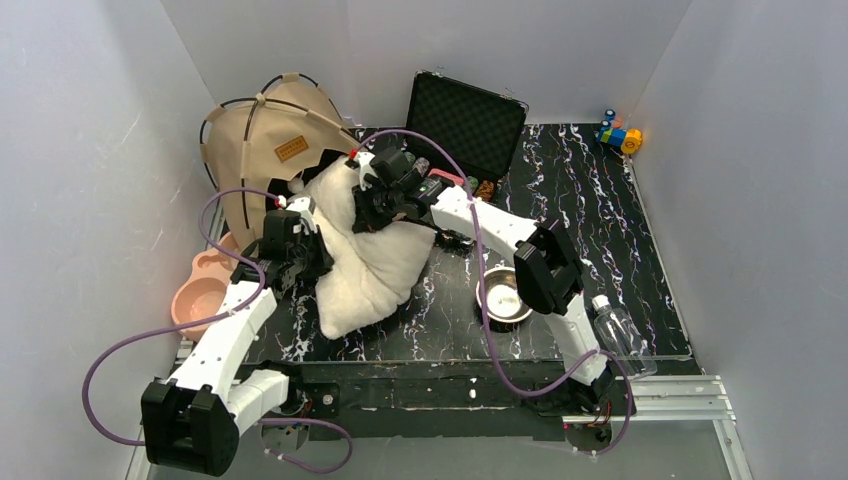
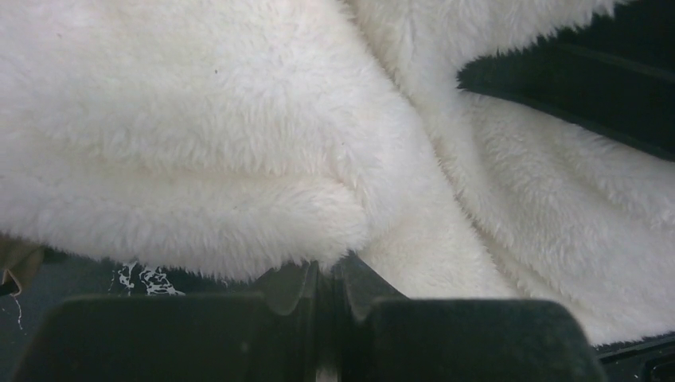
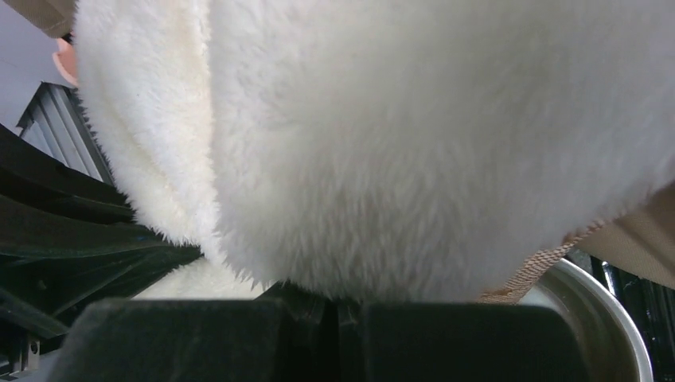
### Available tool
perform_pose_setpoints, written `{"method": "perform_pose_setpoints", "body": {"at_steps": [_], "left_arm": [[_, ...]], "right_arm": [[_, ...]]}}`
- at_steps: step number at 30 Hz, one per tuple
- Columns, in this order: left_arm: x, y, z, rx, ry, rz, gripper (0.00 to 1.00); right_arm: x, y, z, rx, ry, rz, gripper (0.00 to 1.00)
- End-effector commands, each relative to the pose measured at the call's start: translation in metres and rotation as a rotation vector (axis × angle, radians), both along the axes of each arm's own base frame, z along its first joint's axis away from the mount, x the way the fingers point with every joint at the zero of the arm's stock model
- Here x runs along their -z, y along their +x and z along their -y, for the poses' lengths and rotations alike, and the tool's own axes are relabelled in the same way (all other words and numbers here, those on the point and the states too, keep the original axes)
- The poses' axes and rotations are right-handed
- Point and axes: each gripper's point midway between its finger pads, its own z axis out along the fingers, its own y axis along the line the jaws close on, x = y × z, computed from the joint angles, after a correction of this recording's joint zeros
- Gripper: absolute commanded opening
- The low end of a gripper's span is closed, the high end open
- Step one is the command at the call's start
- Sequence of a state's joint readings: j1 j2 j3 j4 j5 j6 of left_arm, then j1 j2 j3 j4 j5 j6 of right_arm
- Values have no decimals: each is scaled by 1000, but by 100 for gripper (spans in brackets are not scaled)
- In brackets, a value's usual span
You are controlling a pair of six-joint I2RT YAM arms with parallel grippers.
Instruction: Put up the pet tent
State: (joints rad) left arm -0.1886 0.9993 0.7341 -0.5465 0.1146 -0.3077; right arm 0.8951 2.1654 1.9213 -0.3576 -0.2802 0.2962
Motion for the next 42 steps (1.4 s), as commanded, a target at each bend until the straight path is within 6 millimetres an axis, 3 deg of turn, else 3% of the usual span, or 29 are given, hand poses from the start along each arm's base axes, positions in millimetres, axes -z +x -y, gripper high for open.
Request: {"method": "perform_pose_setpoints", "body": {"at_steps": [1,5,9,13,18,24,33,36,40,41,42], "left_arm": [[-40,21,23,66,-113,120,0],[-40,26,24,65,-123,113,0],[-38,28,20,46,-117,105,0],[-35,25,7,1,-84,92,0],[-35,21,-2,-4,-53,94,0],[-40,22,-15,-34,-6,111,0],[-58,38,-29,-54,-21,147,0],[-61,42,-31,-60,-27,155,0],[-69,51,-38,-89,-35,168,0],[-70,54,-38,-95,-38,172,0],[-71,56,-39,-103,-39,174,0]], "right_arm": [[-12,6,-21,-34,76,3,1],[-11,23,-28,-22,76,-7,1],[-11,25,-30,-15,54,-29,1],[-19,14,-7,22,45,-20,22],[-55,11,28,99,52,60,56],[-84,-1,50,101,70,106,77],[-50,-16,88,150,12,130,81],[-45,-7,87,162,16,176,81],[-41,11,68,157,50,221,79],[-40,16,62,157,55,223,75],[-38,22,56,159,59,225,65]]}}
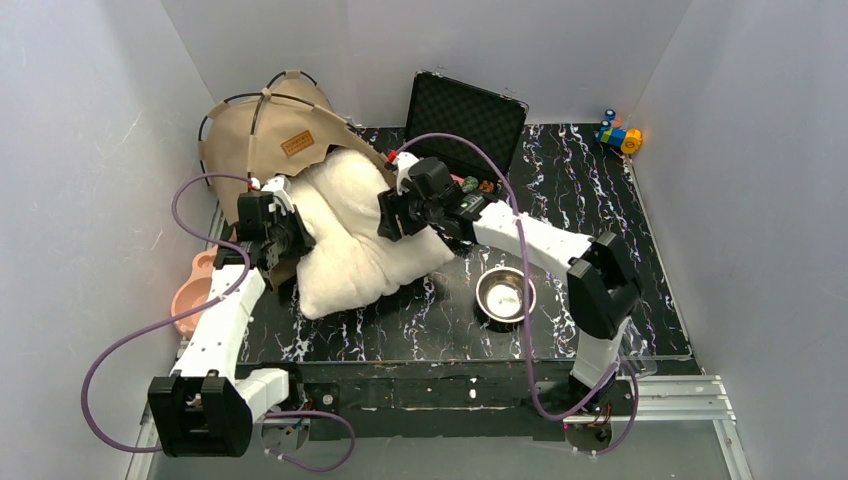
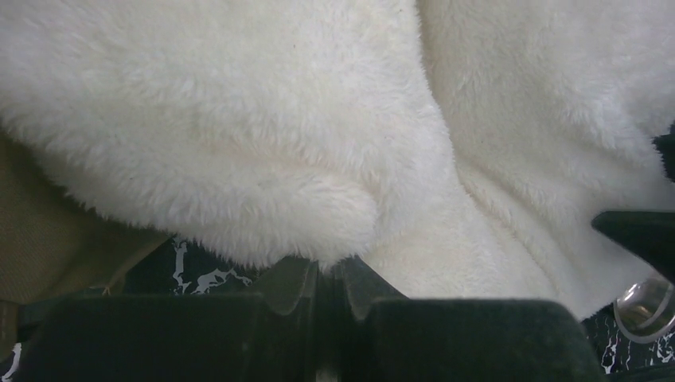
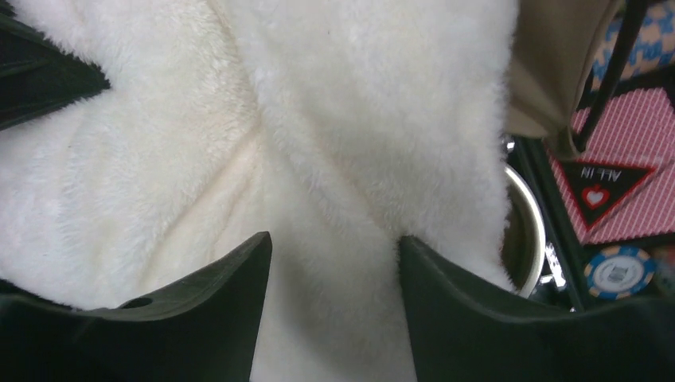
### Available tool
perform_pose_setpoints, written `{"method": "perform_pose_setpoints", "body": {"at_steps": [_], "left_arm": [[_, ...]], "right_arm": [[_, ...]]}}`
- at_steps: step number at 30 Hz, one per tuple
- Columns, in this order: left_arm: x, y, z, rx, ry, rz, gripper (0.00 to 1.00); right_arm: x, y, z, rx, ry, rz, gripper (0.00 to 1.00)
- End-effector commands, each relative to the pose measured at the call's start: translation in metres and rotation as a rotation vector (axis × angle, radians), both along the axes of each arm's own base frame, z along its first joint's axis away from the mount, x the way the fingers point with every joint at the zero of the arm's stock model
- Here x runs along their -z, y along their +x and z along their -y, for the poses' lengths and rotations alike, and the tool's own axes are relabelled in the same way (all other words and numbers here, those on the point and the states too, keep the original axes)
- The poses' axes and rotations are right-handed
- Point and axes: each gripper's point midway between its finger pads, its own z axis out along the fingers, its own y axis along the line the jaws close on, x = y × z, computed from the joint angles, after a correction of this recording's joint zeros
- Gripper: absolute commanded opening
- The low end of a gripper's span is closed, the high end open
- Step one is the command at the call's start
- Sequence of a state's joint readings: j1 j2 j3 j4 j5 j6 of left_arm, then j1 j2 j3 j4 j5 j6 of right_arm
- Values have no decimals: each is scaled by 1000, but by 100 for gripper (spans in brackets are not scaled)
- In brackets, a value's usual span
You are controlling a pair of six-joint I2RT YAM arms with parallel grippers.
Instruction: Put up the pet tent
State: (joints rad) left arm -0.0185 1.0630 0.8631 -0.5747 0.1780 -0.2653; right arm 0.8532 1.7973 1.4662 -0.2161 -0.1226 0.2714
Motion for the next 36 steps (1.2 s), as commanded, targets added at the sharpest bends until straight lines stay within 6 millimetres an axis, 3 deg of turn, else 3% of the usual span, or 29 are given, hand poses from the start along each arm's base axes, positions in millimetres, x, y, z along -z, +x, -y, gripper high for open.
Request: {"method": "perform_pose_setpoints", "body": {"at_steps": [1,4,5,9,14,15,16,18,19,21,22,24,31,36], "left_arm": [[-41,28,-4,-22,-14,137,0],[-49,32,-9,-63,-8,163,0],[-52,32,-10,-72,-8,177,0],[-57,41,-24,-111,-9,197,0],[-49,73,-51,-167,31,135,3],[-49,69,-50,-155,35,111,25],[-51,63,-50,-153,38,109,56],[-67,36,-51,-174,45,148,97],[-71,20,-51,-189,47,150,98],[-73,-9,-56,-236,65,121,98],[-63,-27,-58,-261,68,66,98],[-54,-42,-52,-262,42,23,98],[-46,-82,-36,-326,-86,-29,98],[-18,-97,-39,-403,-100,-150,98]], "right_arm": [[-20,33,-37,-4,88,110,51],[-28,45,-57,-15,121,106,8],[-35,47,-63,-20,143,106,1],[-68,59,-85,-12,250,129,1],[-72,96,-98,153,302,137,2],[-74,91,-94,140,284,131,18],[-78,84,-91,113,278,132,34],[-94,61,-74,41,248,137,62],[-99,48,-64,9,218,133,71],[-117,31,-40,-1,180,137,73],[-119,25,-25,7,154,126,74],[-119,21,-7,29,132,112,74],[-83,3,49,132,62,9,75],[-62,-11,60,138,111,-67,75]]}}
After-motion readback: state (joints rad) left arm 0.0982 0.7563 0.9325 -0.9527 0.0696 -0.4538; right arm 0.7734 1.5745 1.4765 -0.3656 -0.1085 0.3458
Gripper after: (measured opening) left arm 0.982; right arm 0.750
